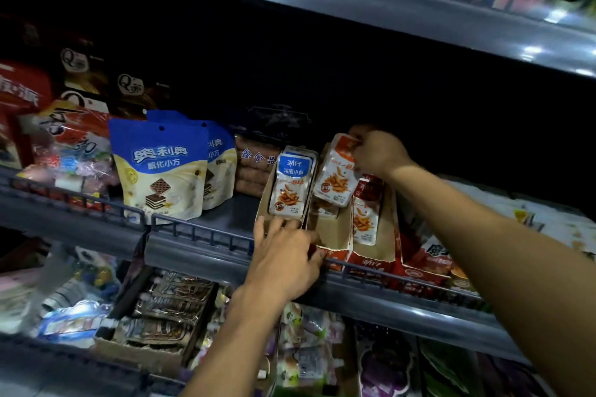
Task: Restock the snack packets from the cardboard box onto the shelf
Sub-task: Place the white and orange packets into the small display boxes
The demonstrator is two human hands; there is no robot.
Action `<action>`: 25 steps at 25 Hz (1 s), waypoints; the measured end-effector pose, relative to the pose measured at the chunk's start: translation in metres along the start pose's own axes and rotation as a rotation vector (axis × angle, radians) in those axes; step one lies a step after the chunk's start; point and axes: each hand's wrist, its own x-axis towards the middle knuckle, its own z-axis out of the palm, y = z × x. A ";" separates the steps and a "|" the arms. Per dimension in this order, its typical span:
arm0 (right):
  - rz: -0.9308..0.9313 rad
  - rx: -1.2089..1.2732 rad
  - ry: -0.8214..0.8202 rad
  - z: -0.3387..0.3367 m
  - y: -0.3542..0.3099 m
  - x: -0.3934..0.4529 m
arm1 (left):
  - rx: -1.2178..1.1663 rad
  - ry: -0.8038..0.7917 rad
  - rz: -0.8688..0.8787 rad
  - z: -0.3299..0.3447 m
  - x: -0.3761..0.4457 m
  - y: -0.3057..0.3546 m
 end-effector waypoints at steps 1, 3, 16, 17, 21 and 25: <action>-0.009 -0.008 0.024 0.010 -0.001 0.000 | 0.008 0.005 0.015 -0.001 0.000 -0.001; -0.059 -0.012 0.072 0.031 -0.004 -0.001 | 0.006 0.010 0.035 -0.002 0.001 -0.003; -0.167 -0.318 0.132 0.062 0.001 -0.004 | -0.062 0.048 0.062 0.004 0.006 -0.012; -0.162 -0.330 0.118 0.060 0.003 -0.007 | -0.061 0.053 0.068 0.004 0.006 -0.013; -0.098 -0.321 0.003 0.048 0.009 -0.033 | -0.085 0.072 0.082 0.003 0.006 -0.013; -0.125 -0.329 -0.060 0.030 0.016 -0.072 | -0.130 0.106 0.069 0.001 -0.007 -0.011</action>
